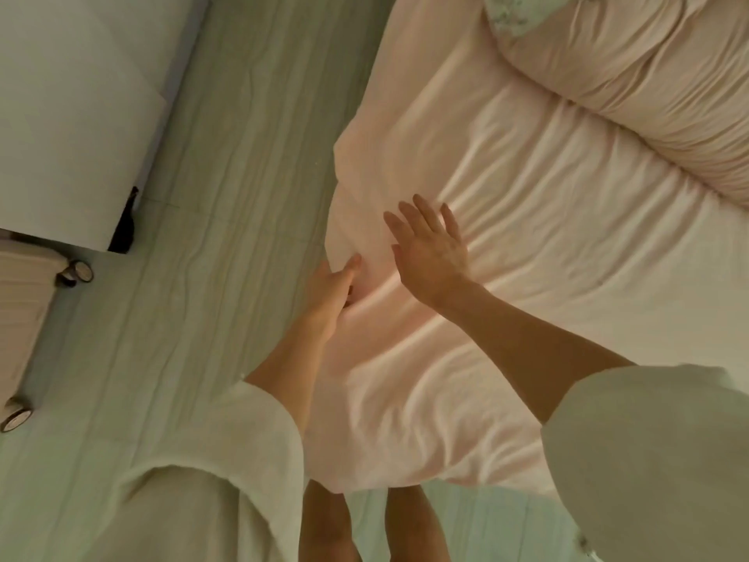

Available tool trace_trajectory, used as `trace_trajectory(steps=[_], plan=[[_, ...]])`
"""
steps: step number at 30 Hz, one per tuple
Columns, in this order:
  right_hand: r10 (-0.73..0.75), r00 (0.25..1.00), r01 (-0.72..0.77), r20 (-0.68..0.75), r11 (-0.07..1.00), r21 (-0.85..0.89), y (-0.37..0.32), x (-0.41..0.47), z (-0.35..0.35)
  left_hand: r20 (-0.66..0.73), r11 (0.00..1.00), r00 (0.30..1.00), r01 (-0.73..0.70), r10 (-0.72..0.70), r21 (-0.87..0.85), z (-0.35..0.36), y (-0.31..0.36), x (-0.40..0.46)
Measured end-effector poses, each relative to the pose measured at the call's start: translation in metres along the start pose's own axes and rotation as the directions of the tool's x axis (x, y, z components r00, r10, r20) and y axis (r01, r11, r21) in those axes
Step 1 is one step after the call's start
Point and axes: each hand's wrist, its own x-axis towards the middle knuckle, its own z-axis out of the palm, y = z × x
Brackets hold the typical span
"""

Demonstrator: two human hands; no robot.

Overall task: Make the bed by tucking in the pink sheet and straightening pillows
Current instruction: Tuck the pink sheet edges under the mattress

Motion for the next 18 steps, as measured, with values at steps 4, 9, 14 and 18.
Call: trace_trajectory(steps=[4, 9, 14, 18], plan=[[0.018, 0.999, -0.017, 0.043, 1.000, -0.022, 0.010, 0.005, 0.003, -0.109, 0.995, 0.992, -0.076, 0.069, -0.064, 0.011, 0.000, 0.002], [-0.048, 0.998, 0.049, 0.034, 0.998, -0.027, 0.020, 0.012, 0.004, 0.022, 0.999, 1.000, -0.018, 0.017, 0.027, 0.020, -0.001, 0.004], [-0.077, 0.997, 0.074, -0.027, 0.994, -0.080, 0.026, 0.013, 0.008, -0.221, 0.992, 0.969, -0.089, 0.106, 0.087, 0.023, 0.009, 0.006], [-0.124, 0.992, 0.120, -0.027, 0.986, -0.115, 0.029, 0.015, 0.004, -0.359, 0.968, 0.905, -0.173, 0.229, 0.183, 0.008, 0.011, 0.005]])
